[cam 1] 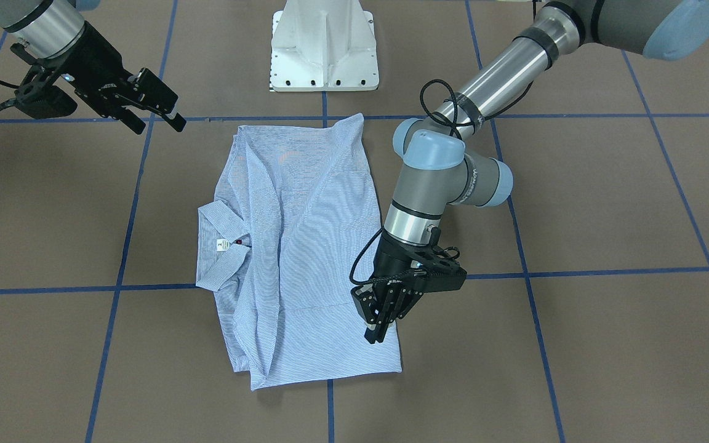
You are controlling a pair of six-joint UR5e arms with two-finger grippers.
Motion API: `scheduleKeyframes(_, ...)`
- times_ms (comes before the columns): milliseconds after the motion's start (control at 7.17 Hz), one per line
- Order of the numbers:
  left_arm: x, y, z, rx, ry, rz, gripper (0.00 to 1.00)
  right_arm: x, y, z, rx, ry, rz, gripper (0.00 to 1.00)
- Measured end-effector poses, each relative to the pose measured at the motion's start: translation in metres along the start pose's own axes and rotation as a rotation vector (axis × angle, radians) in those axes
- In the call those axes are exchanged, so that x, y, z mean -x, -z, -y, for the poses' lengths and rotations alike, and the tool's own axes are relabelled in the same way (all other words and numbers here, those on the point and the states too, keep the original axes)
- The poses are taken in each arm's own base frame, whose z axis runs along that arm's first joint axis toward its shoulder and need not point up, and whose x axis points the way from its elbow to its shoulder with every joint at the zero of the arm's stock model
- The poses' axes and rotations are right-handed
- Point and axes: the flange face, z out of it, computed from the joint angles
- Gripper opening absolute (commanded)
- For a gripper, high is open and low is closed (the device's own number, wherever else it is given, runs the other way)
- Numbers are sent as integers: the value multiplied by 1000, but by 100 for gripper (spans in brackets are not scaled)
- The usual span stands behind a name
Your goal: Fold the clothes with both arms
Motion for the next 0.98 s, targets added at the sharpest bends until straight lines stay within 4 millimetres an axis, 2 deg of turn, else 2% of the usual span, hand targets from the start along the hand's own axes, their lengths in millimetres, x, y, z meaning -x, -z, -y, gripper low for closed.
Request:
scheduleKeyframes(279,8,7,5,-1,-1,-1,100,18,-24,5,-23,45,-7,100)
scheduleKeyframes(419,28,20,5,37,-6,1,100,24,-41,3,-40,97,-23,100)
scheduleKeyframes(558,46,39,7,101,-17,11,100,27,-57,1,-63,148,-43,100)
scheduleKeyframes(698,53,64,14,152,-30,37,100,36,-74,-2,-90,193,-70,100)
scheduleKeyframes(977,64,113,23,190,-56,87,100,81,-115,-9,-138,300,-182,100)
